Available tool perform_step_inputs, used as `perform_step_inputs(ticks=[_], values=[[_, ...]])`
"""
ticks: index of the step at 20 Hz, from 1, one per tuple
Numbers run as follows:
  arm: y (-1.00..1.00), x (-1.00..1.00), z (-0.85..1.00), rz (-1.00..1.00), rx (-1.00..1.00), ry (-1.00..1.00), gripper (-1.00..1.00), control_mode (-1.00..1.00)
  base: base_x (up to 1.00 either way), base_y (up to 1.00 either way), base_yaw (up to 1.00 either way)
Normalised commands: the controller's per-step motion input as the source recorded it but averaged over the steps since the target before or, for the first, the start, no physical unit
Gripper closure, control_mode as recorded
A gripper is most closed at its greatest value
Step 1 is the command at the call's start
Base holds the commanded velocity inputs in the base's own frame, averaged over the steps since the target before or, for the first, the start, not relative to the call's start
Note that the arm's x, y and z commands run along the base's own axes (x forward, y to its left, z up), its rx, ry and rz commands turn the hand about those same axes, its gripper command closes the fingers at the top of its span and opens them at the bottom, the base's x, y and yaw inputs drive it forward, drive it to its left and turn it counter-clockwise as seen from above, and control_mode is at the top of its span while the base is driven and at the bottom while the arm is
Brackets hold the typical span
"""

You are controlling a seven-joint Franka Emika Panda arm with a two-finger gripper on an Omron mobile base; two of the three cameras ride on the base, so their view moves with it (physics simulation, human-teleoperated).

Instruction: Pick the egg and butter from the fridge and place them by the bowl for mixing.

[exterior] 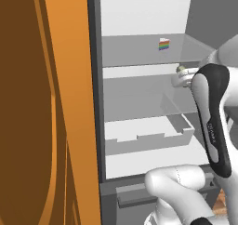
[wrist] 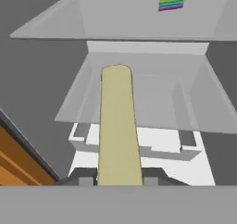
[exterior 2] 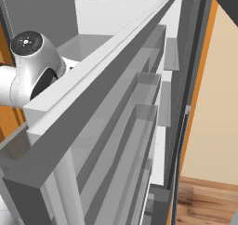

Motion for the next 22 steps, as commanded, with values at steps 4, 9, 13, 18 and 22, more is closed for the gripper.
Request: perform_step_inputs(ticks=[4, 9, 13, 18, 22], values=[[0.00, -0.79, 0.00, -0.18, 0.06, 0.09, 1.00, -1.00, 0.00, 0.00, 0.00], [0.00, -0.63, 0.00, -0.08, 0.06, 0.18, 1.00, -1.00, 0.00, 0.00, 0.00], [0.00, -0.08, 0.00, 0.00, 0.00, 0.20, 1.00, -1.00, 0.00, 0.00, 0.00], [0.00, 0.00, -0.07, 0.01, 0.00, 0.22, 1.00, -1.00, 0.00, 0.00, 0.00], [0.01, 0.00, -0.01, 0.00, 0.00, 0.21, 1.00, -1.00, 0.00, 0.00, 0.00]])
